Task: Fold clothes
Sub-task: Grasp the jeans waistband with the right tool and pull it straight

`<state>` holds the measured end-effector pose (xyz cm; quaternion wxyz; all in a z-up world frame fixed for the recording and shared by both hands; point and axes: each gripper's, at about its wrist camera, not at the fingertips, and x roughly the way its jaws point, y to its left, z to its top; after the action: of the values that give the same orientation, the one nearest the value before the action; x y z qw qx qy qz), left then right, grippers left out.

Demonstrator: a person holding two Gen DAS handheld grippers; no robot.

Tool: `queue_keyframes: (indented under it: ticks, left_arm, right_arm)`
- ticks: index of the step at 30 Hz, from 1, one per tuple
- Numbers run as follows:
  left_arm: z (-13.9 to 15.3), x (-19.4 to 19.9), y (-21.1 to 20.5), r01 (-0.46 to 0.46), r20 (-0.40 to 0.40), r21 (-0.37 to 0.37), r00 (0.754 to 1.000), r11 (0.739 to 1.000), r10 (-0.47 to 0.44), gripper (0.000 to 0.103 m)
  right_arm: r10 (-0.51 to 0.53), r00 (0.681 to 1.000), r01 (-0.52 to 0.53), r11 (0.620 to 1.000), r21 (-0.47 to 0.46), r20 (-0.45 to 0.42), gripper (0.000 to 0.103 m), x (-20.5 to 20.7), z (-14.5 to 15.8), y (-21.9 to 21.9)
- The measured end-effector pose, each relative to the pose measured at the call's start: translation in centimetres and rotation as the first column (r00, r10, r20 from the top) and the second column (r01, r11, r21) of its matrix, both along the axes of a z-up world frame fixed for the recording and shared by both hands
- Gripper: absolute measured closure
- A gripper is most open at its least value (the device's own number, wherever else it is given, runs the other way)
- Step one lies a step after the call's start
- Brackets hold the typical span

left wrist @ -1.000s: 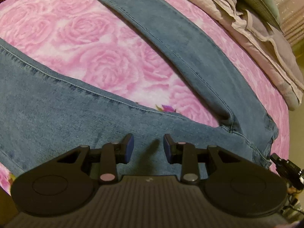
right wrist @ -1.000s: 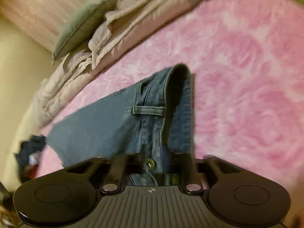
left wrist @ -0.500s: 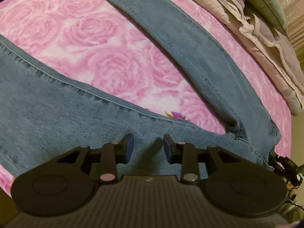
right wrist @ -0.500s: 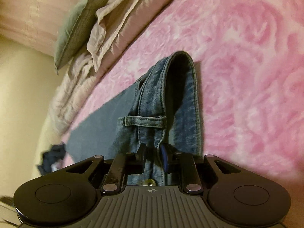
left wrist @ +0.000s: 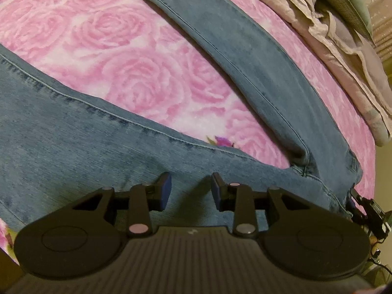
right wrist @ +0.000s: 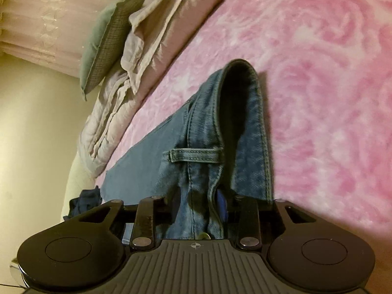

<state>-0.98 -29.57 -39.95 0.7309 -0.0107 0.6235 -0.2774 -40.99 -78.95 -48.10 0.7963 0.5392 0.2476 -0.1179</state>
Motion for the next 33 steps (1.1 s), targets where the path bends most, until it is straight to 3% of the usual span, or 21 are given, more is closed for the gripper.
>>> queue_keyframes:
  ticks: [1, 2, 8, 11, 13, 16, 21, 23, 24, 25, 26, 30, 33]
  left_arm:
    - [0.0, -0.1, -0.1, 0.005, 0.0, 0.0, 1.0, 1.0, -0.005, 0.074]
    - [0.0, -0.1, -0.2, 0.008, 0.001, 0.0, 1.0, 1.0, -0.008, 0.074]
    - [0.2, 0.1, -0.3, -0.001, 0.001, -0.003, 1.0, 1.0, 0.001, 0.074]
    - [0.1, 0.1, -0.2, -0.001, 0.005, -0.006, 1.0, 1.0, 0.001, 0.074]
    - [0.0, 0.0, -0.3, -0.005, 0.001, -0.006, 1.0, 1.0, 0.005, 0.074]
    - [0.0, -0.2, -0.3, -0.006, -0.003, -0.013, 1.0, 1.0, 0.006, 0.074]
    - [0.5, -0.3, 0.5, -0.014, 0.006, -0.017, 1.0, 1.0, 0.014, 0.074]
    - [0.5, -0.3, 1.1, -0.039, 0.001, -0.021, 0.999, 0.999, 0.039, 0.074]
    - [0.5, -0.3, 1.3, -0.049, -0.001, -0.023, 0.999, 0.999, 0.049, 0.074]
    - [0.6, -0.4, 1.6, -0.056, -0.003, -0.026, 0.998, 0.998, 0.056, 0.074]
    - [0.6, -0.5, 1.7, -0.059, -0.004, -0.026, 0.998, 0.998, 0.059, 0.074]
    - [0.7, -0.9, 2.3, -0.057, -0.002, -0.023, 0.998, 0.998, 0.057, 0.074]
    - [0.6, -1.1, 2.7, -0.061, -0.001, -0.017, 0.998, 0.998, 0.061, 0.074]
  right_arm:
    - [0.006, 1.0, -0.007, 1.0, -0.022, -0.021, 0.096, 0.1, 0.1, 0.1]
    - [0.016, 0.999, -0.017, 1.0, -0.025, -0.042, 0.098, 0.0, 0.1, 0.2]
    - [0.028, 0.997, -0.036, 0.993, -0.109, -0.075, 0.101, -0.9, 3.2, 1.3]
    - [0.031, 0.989, -0.055, 0.986, -0.16, -0.145, 0.102, -1.2, 4.2, 2.2]
    - [0.018, 0.97, -0.058, 0.985, -0.163, -0.241, 0.103, -0.8, 2.9, 2.7]
    - [0.003, 0.95, -0.073, 0.974, -0.213, -0.311, 0.103, 0.7, 2.4, 3.5]
    - [-0.065, 0.958, 0.018, 0.986, -0.167, -0.28, 0.102, -1.7, 3.6, 3.9]
    - [-0.11, 0.961, 0.068, 0.984, -0.166, -0.255, 0.099, -3.1, 4.9, 4.4]
    - [-0.122, 0.959, 0.081, 0.982, -0.168, -0.255, 0.085, -3.6, 5.4, 4.8]
    - [-0.133, 0.958, 0.091, 0.981, -0.171, -0.255, 0.051, -4.2, 5.9, 5.3]
    - [-0.145, 0.955, 0.093, 0.975, -0.201, -0.26, 0.044, -4.6, 6.7, 6.1]
    - [-0.062, 0.951, -0.039, 0.947, -0.319, -0.302, 0.044, -2.3, 8.1, 9.0]
    - [-0.003, 0.934, -0.152, 0.901, -0.406, -0.357, 0.045, -0.3, 8.2, 10.4]
